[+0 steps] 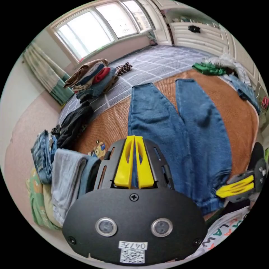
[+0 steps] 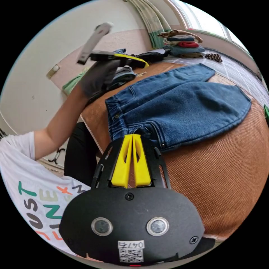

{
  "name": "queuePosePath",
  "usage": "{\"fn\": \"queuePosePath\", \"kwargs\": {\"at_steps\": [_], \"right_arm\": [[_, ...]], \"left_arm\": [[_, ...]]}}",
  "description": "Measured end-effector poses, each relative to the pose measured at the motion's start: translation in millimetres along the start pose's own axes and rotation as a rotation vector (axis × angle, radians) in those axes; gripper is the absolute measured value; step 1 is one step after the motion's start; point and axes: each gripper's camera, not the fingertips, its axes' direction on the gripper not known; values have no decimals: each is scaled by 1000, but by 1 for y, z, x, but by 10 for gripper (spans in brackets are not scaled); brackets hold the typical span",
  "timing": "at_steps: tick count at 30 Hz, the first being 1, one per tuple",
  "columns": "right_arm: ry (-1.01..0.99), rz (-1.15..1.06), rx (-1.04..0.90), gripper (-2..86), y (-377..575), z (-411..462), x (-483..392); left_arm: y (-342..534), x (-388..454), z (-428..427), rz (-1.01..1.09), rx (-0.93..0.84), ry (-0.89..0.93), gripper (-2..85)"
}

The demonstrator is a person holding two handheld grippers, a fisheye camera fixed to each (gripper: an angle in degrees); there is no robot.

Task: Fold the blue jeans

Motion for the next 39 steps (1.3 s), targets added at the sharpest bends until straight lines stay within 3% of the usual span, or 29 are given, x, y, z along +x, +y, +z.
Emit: {"fn": "queuePosePath", "kwargs": {"at_steps": [4, 8, 14, 17, 21, 28, 35, 39], "right_arm": [[-123, -11, 21, -13, -36, 29, -9], [-201, -22, 48, -12, -67, 57, -32], [-236, -259, -84, -13, -121, 57, -62], [-184, -272, 14, -12, -119, -2, -40], [33, -70, 193, -12, -102, -97, 32], [279, 174, 88, -12, -107, -164, 135], [418, 129, -52, -12, -120, -144, 143], [459, 65, -145, -12, -110, -159, 101]], "left_arm": [[121, -9, -63, -75, 84, 169, -10], [209, -14, -79, -187, 48, 86, -10], [255, -41, -93, -296, 94, 85, -10], [256, -38, -90, -235, 81, 64, -10], [249, -27, -64, -152, -12, 18, -10], [264, -34, -43, -151, -49, -16, -10], [284, -71, -35, -158, -59, 111, -10], [294, -93, -30, -174, -72, 197, -10]]}}
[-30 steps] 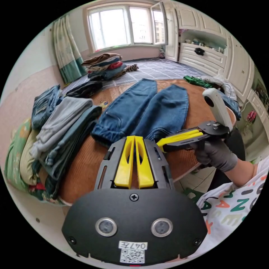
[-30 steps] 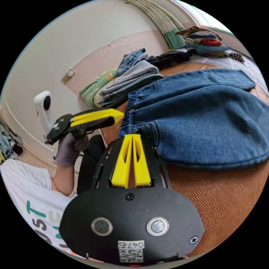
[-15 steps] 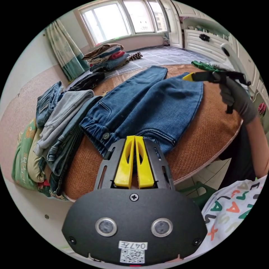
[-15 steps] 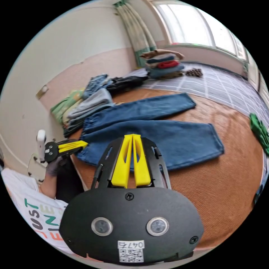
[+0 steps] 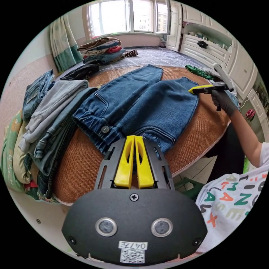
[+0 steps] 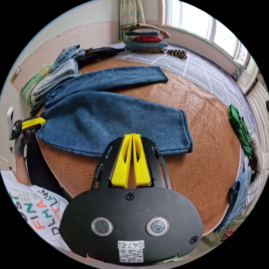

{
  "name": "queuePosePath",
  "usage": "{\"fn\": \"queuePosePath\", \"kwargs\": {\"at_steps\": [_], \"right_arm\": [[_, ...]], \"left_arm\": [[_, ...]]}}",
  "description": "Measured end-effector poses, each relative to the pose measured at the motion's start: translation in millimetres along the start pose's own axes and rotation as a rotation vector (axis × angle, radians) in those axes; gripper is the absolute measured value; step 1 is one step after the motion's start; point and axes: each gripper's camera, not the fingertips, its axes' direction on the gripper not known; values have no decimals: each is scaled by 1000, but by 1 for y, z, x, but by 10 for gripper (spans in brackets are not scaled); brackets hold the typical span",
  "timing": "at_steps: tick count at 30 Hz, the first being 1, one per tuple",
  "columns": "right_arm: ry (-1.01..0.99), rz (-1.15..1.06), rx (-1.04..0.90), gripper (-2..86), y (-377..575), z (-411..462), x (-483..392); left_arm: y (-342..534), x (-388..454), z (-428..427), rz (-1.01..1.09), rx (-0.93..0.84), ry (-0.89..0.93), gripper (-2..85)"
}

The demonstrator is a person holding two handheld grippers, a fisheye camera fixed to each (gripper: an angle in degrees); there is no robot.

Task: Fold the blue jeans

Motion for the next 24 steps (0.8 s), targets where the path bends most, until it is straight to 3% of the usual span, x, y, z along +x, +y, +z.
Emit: {"fn": "queuePosePath", "kwargs": {"at_steps": [6, 12, 19, 21, 24], "right_arm": [[76, -97, -120, -12, 11, -40, -43], [121, -195, 154, -12, -95, -86, -74], [128, -267, -32, -12, -259, 8, -111], [149, -264, -111, -12, -264, 35, -111], [133, -242, -59, -12, -236, 26, -106]], "left_arm": [[12, -33, 0, -14, -3, 112, -10], [20, -38, 5, -21, 16, 99, -10], [19, -37, 11, -46, 18, 65, -10], [18, -36, 12, -39, 12, 66, -10], [18, -38, 15, -42, 22, 87, -10]]}}
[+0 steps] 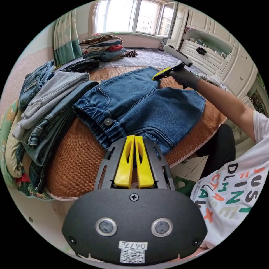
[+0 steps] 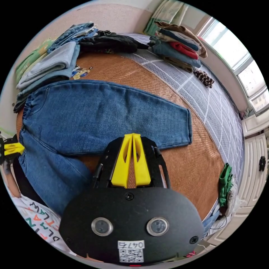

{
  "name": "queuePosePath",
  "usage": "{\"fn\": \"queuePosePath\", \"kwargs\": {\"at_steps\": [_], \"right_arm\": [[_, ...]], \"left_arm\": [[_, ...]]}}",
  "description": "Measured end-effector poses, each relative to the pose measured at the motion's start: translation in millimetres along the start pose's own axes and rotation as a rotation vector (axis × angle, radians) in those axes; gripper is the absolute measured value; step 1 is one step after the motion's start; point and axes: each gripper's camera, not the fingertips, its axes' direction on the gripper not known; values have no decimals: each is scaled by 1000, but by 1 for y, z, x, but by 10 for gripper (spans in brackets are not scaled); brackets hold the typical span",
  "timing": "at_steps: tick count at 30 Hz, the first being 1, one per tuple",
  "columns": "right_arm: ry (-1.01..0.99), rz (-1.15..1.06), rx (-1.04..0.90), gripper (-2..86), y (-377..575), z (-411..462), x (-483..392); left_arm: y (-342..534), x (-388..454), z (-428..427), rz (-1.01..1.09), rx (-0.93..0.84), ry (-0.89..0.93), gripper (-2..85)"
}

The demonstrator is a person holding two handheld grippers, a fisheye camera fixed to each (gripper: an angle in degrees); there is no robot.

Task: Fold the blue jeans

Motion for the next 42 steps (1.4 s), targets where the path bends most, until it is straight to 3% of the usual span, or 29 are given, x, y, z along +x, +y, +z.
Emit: {"fn": "queuePosePath", "kwargs": {"at_steps": [6, 13, 25, 32, 42], "right_arm": [[112, -14, -11, -12, 113, -16, -18], [104, 110, -27, -12, 218, -25, 12], [-84, 205, 156, -12, 297, 14, 41], [-20, 168, 166, -12, 315, 32, 20], [-44, 194, 169, -6, 339, 64, 15]], "left_arm": [[-21, -5, 13, -7, 12, 70, -10], [-63, 44, 35, 114, -62, 67, -10], [-107, 93, 55, 113, -148, -1, -10], [-143, 129, 69, 223, -287, -63, -10], [-158, 156, 74, 245, -280, -86, -10]]}}
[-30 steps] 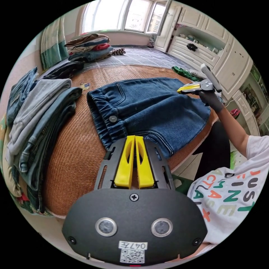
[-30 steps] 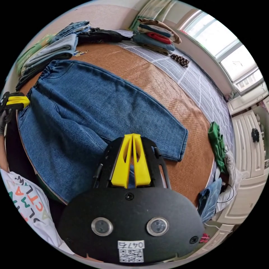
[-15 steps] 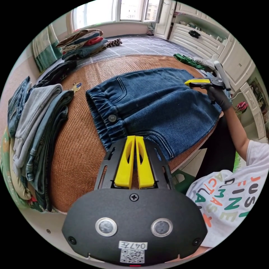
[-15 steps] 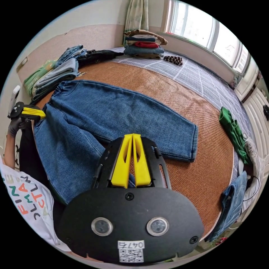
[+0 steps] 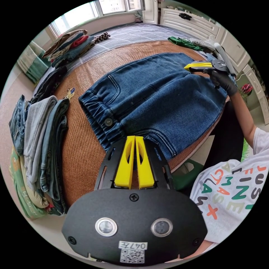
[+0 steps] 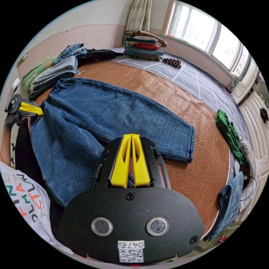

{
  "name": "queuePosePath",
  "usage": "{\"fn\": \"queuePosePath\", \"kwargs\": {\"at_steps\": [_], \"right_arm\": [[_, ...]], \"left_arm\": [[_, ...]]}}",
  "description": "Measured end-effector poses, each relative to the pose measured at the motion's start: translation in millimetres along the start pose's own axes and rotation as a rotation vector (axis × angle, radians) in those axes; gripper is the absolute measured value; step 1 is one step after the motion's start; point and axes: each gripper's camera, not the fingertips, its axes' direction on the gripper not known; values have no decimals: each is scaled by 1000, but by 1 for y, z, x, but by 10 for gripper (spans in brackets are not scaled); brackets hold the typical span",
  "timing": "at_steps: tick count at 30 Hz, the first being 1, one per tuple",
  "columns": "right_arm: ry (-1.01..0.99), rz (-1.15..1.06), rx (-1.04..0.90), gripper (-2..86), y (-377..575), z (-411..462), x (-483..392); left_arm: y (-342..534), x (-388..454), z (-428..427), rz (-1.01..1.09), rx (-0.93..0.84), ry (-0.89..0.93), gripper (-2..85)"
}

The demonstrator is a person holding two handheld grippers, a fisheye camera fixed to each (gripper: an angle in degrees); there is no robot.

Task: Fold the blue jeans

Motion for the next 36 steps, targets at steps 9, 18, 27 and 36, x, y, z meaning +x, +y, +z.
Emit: {"fn": "queuePosePath", "kwargs": {"at_steps": [9, 18, 27, 36], "right_arm": [[-12, 8, 3, -5, 21, 24, -4], [-28, 15, 5, -5, 37, 46, -9], [-38, 20, 7, -5, 49, 65, -16], [-56, 29, 10, -6, 58, 82, -22]], "left_arm": [[-7, 15, -6, 6, 40, -10, -10], [-17, 24, -11, 15, 28, -15, -10], [-18, 27, -16, 8, 41, -8, -10], [-15, 26, -20, 1, 55, 2, -10]]}}
